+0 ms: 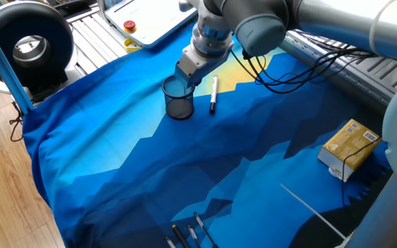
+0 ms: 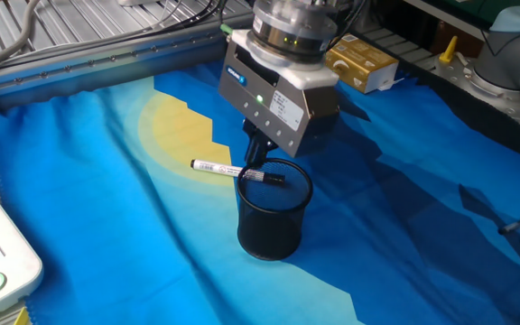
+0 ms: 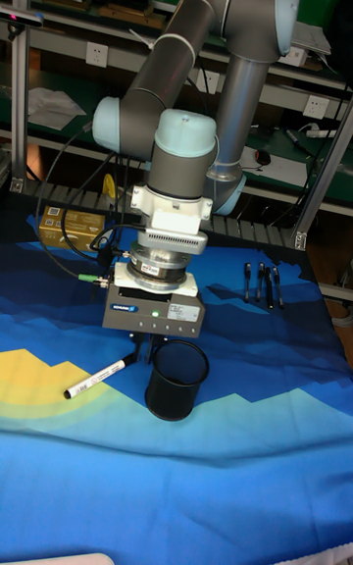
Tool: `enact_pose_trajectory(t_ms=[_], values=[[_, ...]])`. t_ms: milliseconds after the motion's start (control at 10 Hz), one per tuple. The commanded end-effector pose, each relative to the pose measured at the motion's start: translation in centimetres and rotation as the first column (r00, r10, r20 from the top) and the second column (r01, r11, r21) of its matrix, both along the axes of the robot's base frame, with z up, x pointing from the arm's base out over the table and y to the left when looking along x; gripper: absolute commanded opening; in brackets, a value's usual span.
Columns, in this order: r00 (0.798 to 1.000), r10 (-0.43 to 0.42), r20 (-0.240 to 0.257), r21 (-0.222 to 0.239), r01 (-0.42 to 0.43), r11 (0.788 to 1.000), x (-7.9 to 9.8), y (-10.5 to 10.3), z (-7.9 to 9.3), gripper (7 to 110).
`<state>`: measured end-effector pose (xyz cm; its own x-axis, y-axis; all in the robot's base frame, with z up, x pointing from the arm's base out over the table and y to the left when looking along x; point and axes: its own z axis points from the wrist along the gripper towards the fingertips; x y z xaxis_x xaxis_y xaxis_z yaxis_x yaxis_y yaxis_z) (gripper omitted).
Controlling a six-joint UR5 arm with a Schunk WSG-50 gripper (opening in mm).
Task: Put the pen into the pen holder
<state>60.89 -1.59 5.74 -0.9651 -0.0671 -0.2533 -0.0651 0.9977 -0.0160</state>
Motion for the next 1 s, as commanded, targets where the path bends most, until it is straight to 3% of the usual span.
enact_pose_trajectory(t_ms=[0,400,900], values=[[0.999,0.031,0.017,0.008,-0.031,0.999,-0.2,-0.1,-0.4,22],[0.998,0.070,-0.009,-0.027,-0.070,0.997,-1.5,-1.2,-1.3,22],[0.994,0.100,0.045,-0.014,-0.100,0.995,0.1,-0.3,-3.0,22]])
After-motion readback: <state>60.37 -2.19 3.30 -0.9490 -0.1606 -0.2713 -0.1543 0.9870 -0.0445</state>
